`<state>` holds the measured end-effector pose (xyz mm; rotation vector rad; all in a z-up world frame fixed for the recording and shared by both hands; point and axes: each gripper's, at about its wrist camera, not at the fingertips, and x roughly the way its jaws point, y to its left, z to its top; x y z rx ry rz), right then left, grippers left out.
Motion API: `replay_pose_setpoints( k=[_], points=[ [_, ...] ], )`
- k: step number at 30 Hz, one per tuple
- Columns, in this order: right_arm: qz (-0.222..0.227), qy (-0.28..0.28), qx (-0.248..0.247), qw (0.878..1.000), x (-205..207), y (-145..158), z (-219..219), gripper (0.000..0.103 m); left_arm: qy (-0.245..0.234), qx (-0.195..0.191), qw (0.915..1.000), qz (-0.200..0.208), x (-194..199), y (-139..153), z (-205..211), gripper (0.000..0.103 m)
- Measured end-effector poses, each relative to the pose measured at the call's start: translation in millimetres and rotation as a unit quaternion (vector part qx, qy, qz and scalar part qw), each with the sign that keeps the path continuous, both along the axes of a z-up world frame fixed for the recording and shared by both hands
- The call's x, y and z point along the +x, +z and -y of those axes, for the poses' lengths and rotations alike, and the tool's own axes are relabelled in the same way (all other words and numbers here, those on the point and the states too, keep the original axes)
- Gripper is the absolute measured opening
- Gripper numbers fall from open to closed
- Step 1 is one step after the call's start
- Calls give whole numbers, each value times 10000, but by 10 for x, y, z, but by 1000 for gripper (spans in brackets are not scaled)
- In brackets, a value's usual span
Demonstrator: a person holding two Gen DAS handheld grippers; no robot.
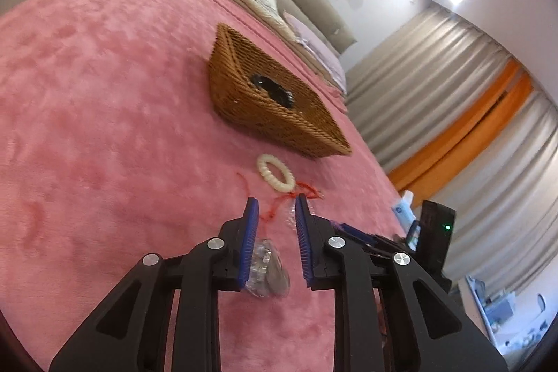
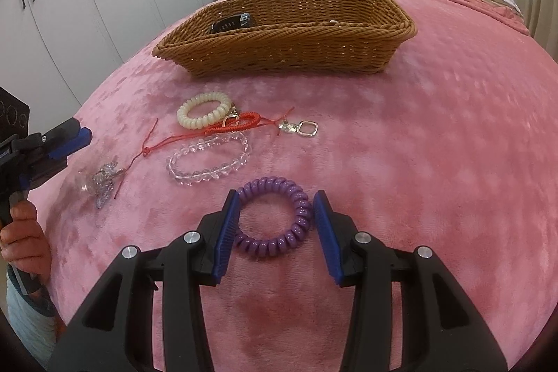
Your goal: Organize jewelry
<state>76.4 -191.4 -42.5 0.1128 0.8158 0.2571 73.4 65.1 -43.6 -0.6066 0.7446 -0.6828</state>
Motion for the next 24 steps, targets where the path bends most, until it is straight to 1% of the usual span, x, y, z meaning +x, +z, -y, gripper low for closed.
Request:
replay_pose_setpoints(
  k=[1,3,5,7,9,11,12,13,14,16,17,19,20,23,24],
  points=[
    [-5,0,-9,10000,3,1,-3,41,-8,-2,10000,-46,3,-8,-12,11],
    [-12,0,-16,10000,7,-5,-12,41,18,183,9998,-89,-19,1,-28,11],
    [-13,-3,-18,10000,10,-2,-13,41,-29,525,9985,-134,-83,3,-15,11],
    [-12,-3,-30,10000,12,-3,-14,41,-155,585,9981,-79,-148,16,18,11],
    [-9,-6,-35,10000,14,-5,-17,41,-211,727,9971,-1,-221,50,67,11],
    [-9,-6,-30,10000,14,-5,-17,41,-268,844,9961,-10,-283,41,113,11],
    [-10,-6,-24,10000,14,-4,-16,41,-279,1040,9942,40,-344,36,168,11],
    [-11,-8,-21,10000,13,-5,-16,41,-219,1237,9920,78,-370,25,206,15],
    [-10,-8,-27,10000,14,-5,-17,41,-95,1584,9873,117,-392,19,272,16],
    [-10,-14,-43,10000,9,-5,-17,41,3,1852,9826,163,-375,10,355,22],
    [-11,-8,-52,10000,4,-4,-19,41,-22,1929,9810,195,-368,9,396,26],
    [-1,13,-50,10000,-12,1,-17,41,-77,2043,9785,260,-364,5,454,36],
    [5,29,-17,10000,-18,8,-4,41,-86,2181,9755,284,-362,-3,495,39],
    [-10,35,209,9998,-20,32,81,41,56,2502,9678,264,-326,-41,558,40],
    [-34,28,240,9997,-14,30,96,41,95,2588,9656,232,-311,-53,569,37]
  ],
)
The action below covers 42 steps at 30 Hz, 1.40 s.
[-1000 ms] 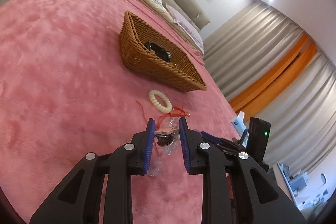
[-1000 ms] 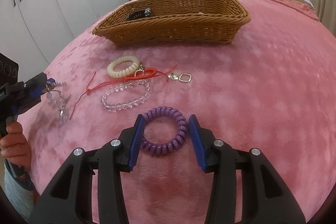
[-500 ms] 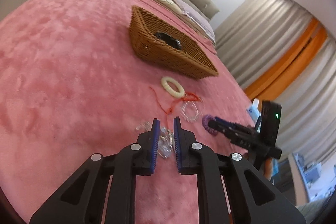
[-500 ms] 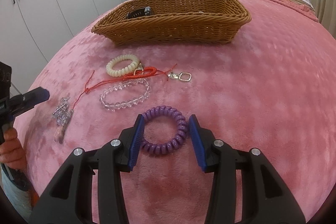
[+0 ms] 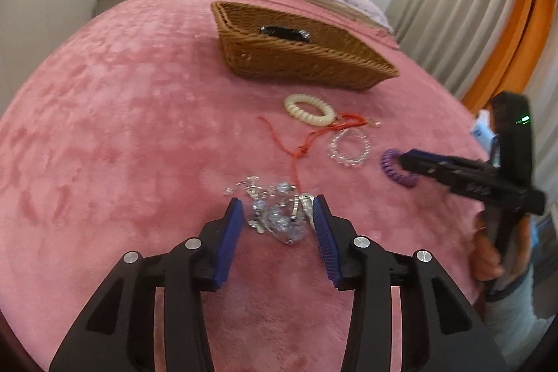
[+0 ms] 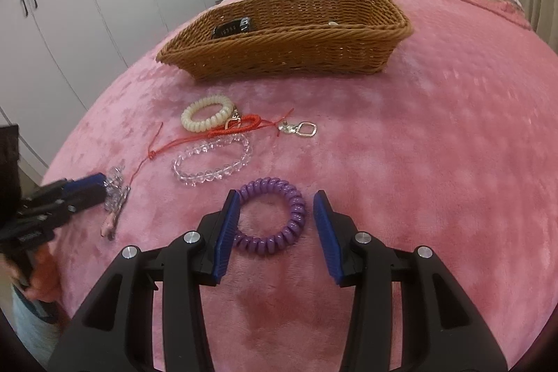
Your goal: Organize jewelry
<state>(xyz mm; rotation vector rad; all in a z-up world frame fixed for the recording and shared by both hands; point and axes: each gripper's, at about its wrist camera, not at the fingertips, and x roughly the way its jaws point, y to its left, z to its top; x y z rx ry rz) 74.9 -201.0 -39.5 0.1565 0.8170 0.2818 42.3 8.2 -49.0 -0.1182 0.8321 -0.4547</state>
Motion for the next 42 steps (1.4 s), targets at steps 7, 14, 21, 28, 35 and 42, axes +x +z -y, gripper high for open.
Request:
replay_pose_setpoints(
  k=[7,14,21,28,35,42],
  points=[
    [38,-105,-679,9976,13,-62,-204,40,122,281,9994,130,-25,1,47,9],
    [436,-128,-1001,9939,-115,30,-311,10,7,-267,9989,396,-126,107,-58,8],
    [999,-205,-553,9933,-219,396,-222,10,-74,-823,9934,795,-134,481,-92,8],
    [1586,-469,-520,9849,44,1000,-109,10,-172,-963,9869,1285,325,1080,159,8],
    [1827,-734,-585,9787,787,1291,-8,10,-244,-1199,9835,1335,1165,1309,613,8],
    [923,-898,-221,9914,1720,892,103,10,-201,-1151,9890,902,1893,1059,938,8]
  ],
)
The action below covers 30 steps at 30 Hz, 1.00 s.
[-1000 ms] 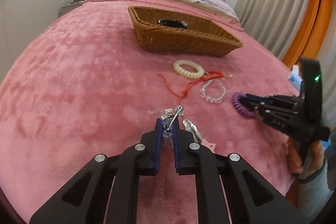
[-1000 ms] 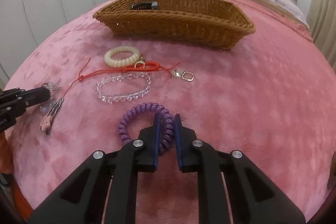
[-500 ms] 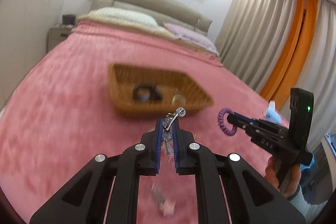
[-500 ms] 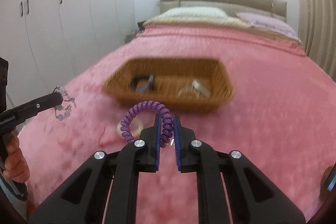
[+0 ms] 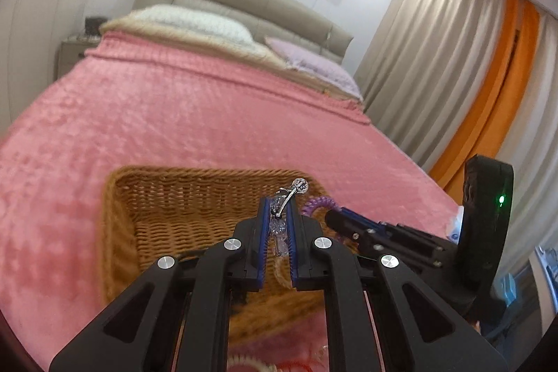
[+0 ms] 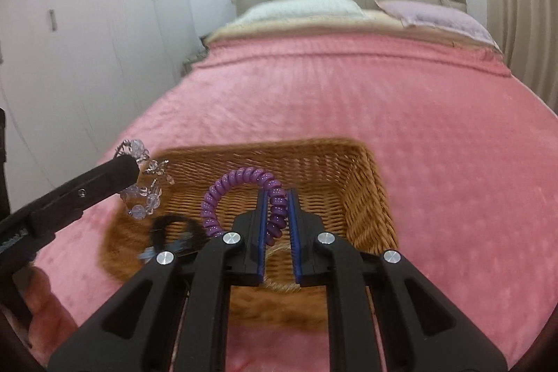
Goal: Organize jewelry
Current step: 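Lower keychain and coil bracelet into the wicker basket and open both tools, then grasp the pink star keychain with the left tool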
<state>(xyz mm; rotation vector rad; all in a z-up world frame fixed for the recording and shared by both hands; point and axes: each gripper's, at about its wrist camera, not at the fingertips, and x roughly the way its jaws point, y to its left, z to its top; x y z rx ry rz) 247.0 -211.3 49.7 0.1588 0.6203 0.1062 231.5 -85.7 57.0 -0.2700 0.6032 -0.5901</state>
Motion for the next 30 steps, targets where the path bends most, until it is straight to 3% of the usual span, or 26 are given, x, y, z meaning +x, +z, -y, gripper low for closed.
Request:
replay_pose_setpoints(
  k=[6,12,15,17,19,23,24,30],
  points=[
    [-392,-97,47,9992,195,-372,103,10,-106,295,9986,-425,254,-353,185,8],
    [-430,-66,1,9991,193,-395,97,10,-80,515,9972,-541,277,-438,257,8],
    [-467,-62,-82,9989,171,-387,83,13,-171,416,9973,-585,234,-405,223,23],
    [-454,-30,-30,9990,112,-347,99,18,-155,336,9980,-507,138,-333,163,26],
    [-384,-19,23,9993,16,-277,123,26,-174,265,9988,-366,-27,-208,64,36],
    [-133,101,65,9998,-378,-104,114,36,-165,346,9993,-10,-462,17,-145,41],
    [-58,126,38,9999,-510,-70,98,43,-169,368,9991,76,-625,64,-221,42],
    [205,285,-23,9994,-1168,-40,-3,45,6,536,9985,142,-1429,29,-587,42]
  ],
)
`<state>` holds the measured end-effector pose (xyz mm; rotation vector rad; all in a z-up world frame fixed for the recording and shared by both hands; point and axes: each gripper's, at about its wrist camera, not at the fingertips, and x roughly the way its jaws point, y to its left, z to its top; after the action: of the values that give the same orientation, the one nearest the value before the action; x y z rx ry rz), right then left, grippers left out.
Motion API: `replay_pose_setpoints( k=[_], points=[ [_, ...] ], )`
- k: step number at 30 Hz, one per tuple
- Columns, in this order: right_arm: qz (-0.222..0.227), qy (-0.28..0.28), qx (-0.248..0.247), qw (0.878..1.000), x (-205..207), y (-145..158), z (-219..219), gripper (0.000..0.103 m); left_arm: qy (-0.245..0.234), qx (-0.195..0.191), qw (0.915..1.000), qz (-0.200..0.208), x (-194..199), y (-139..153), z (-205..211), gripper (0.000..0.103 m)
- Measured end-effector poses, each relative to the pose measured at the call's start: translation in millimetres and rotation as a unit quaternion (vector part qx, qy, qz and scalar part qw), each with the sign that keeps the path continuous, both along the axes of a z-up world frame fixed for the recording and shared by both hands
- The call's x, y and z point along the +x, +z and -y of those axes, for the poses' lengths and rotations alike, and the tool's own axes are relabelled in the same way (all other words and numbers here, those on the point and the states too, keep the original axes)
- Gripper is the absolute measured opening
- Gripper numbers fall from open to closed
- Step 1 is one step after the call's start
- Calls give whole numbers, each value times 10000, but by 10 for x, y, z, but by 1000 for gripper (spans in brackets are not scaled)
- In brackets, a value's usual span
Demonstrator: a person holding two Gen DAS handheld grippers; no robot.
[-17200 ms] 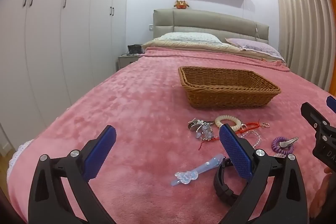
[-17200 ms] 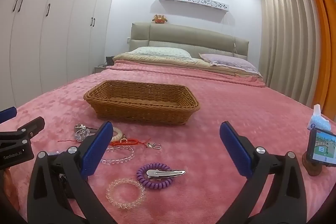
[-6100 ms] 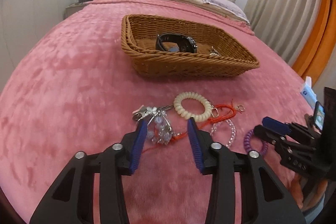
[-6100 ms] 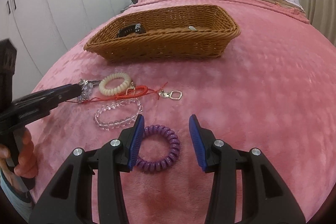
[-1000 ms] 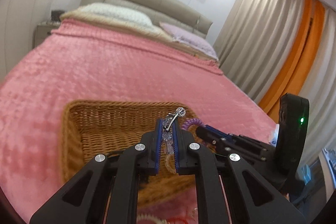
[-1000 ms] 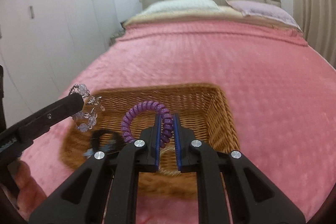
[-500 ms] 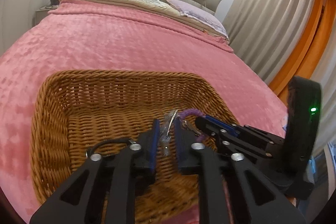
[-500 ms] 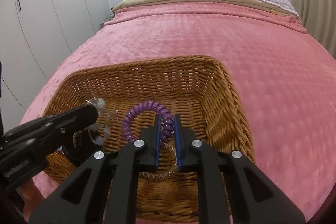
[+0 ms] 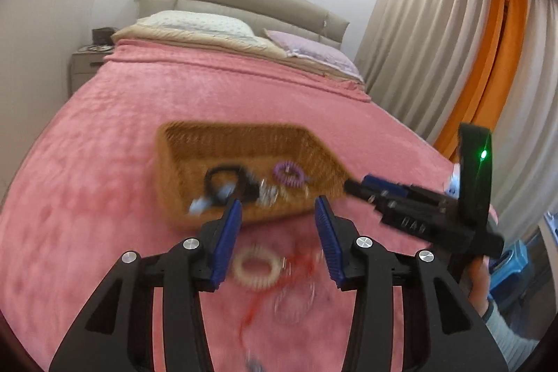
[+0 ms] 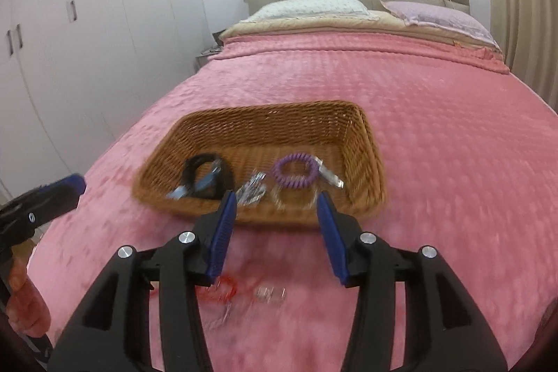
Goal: Organize jewelry
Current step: 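Grasp the pink star keychain with the left tool, then grasp the silver clasp with right tool while left tool holds the pink star keychain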
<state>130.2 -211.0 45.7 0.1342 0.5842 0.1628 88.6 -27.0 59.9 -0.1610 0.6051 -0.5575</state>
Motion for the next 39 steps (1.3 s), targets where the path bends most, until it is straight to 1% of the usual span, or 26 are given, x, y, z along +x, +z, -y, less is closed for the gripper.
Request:
replay_pose_setpoints(
  k=[3,5,6,8,11,12,13,15,17,20,21,22,24,25,29,32,36,38,39],
  points=[
    [5,27,-28,10000,-192,-83,-60,45,194,5,9995,-256,-270,-180,-166,42],
    [-63,43,-20,10000,-321,-197,-97,45,287,-7,9980,-567,-403,-366,-249,42],
    [-102,46,-21,9999,-365,-258,-109,45,320,11,9973,-659,-427,-423,-269,42],
    [-193,47,-25,9998,-396,-361,-117,45,388,100,9950,-911,-517,-612,-269,42],
    [-356,-29,-54,9993,-352,-510,-48,45,465,301,9923,-1111,-609,-807,-194,43],
    [-411,-79,-128,9990,-327,-570,-25,45,492,350,9916,-1141,-631,-854,-176,48],
    [-490,-61,-157,9987,-300,-630,-7,45,498,392,9912,-1161,-648,-892,-158,52],
    [-708,26,-81,9975,-229,-731,42,45,442,548,9907,-1164,-700,-969,-67,52],
    [-835,117,-51,9964,-182,-769,53,45,467,753,9893,-1156,-692,-1016,-6,51],
    [-909,160,-332,9952,-124,-802,-7,45,497,972,9884,-1054,-706,-1042,52,49],
    [-957,211,-458,9941,-80,-816,-52,45,530,1032,9879,-1026,-727,-1045,70,48],
    [-983,250,-540,9934,-35,-830,-99,45,584,1135,9870,-981,-734,-1049,78,42],
    [-1030,365,-744,9912,28,-855,-179,45,698,1368,9843,-867,-748,-1057,108,35],
    [-1054,433,-802,9902,41,-869,-210,45,723,1442,9835,-822,-753,-1059,113,34],
    [-1038,671,-964,9876,32,-879,-303,45,698,1398,9848,-765,-751,-1069,84,33],
    [-1076,655,-1086,9861,92,-895,-353,45,744,1368,9848,-769,-740,-1071,71,26],
    [-1030,694,-1279,9840,172,-886,-415,45,730,1267,9860,-798,-725,-1075,60,25],
    [-1040,760,-1325,9828,177,-887,-444,39,728,1262,9861,-794,-729,-1077,58,25],
    [-1040,814,-1310,9826,156,-881,-440,31,730,1280,9860,-780,-733,-1077,64,25]
  ],
)
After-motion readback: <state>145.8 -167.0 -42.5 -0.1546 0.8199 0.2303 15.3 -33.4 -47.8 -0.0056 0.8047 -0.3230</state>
